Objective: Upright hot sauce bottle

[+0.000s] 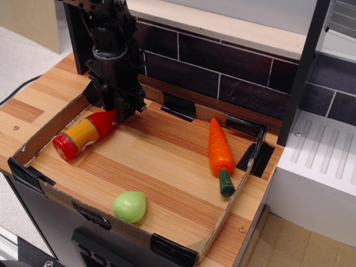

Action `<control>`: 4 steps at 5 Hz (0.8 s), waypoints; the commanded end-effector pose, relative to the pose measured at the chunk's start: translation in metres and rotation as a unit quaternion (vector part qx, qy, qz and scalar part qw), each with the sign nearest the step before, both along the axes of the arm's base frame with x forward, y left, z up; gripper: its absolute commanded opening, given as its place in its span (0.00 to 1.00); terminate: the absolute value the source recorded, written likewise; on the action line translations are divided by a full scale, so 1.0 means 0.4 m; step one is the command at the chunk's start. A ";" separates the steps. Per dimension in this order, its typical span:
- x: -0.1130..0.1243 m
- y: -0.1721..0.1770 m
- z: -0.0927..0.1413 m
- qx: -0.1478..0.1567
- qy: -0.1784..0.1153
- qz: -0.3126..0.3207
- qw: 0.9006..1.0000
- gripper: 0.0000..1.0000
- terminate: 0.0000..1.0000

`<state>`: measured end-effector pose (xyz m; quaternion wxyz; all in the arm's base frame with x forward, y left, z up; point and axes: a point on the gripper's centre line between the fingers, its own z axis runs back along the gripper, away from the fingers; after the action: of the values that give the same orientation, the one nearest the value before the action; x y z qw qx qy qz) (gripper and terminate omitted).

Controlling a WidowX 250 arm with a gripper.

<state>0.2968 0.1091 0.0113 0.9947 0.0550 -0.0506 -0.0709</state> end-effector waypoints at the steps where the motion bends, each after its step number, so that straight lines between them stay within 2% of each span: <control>1: 0.019 0.009 0.000 0.010 -0.007 0.013 1.000 0.00 0.00; 2: 0.016 0.009 0.004 0.013 -0.015 0.012 1.000 0.00 0.00; 3: 0.009 -0.009 0.056 -0.002 -0.047 0.007 0.999 0.00 0.00; 4: -0.003 -0.057 0.130 -0.051 -0.121 -0.004 0.991 0.00 0.00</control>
<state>0.2881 0.0797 0.0493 0.9857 -0.0050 -0.1550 -0.0656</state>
